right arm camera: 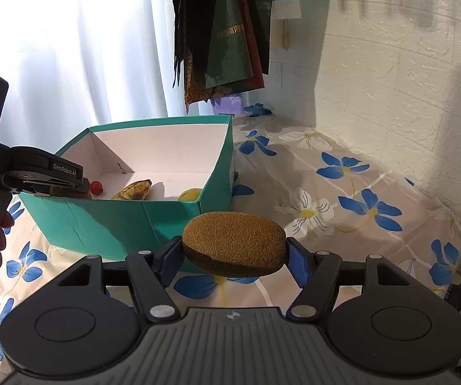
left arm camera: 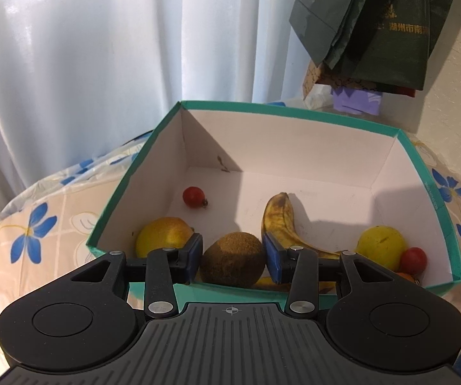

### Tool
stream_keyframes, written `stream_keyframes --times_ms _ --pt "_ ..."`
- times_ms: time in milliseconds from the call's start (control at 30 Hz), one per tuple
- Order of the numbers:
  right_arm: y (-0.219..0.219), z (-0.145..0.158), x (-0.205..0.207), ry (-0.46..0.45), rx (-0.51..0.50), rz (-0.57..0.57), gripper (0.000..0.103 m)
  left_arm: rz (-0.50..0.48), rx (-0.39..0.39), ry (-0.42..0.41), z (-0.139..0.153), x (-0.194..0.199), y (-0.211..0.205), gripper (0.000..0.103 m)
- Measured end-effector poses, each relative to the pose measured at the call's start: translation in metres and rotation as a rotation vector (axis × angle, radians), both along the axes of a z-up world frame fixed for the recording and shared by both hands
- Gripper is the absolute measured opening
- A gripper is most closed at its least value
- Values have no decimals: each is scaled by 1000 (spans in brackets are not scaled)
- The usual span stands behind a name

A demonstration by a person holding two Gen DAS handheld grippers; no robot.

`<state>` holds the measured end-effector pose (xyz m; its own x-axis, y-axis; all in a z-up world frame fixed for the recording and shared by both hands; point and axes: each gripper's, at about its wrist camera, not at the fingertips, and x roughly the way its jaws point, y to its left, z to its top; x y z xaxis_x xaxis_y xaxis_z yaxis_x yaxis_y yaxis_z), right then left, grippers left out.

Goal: Organize fruits
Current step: 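Open the left tool to release the kiwi into the box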

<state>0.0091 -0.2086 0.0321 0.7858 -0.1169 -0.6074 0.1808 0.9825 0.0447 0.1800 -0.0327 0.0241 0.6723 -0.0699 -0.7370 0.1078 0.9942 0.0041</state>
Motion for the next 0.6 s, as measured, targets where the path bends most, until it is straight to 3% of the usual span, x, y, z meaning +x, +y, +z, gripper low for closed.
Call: stream_keyframes --times_ms 267,467,600 --pt "2 3 1 -12 -2 5 67 30 8 -28 7 -6 5 55" --pt "4 7 2 -26 -4 17 67 60 -25 -68 24 -28 17 81" --pt "8 10 5 -40 -9 34 67 80 -83 -92 40 -47 30 87"
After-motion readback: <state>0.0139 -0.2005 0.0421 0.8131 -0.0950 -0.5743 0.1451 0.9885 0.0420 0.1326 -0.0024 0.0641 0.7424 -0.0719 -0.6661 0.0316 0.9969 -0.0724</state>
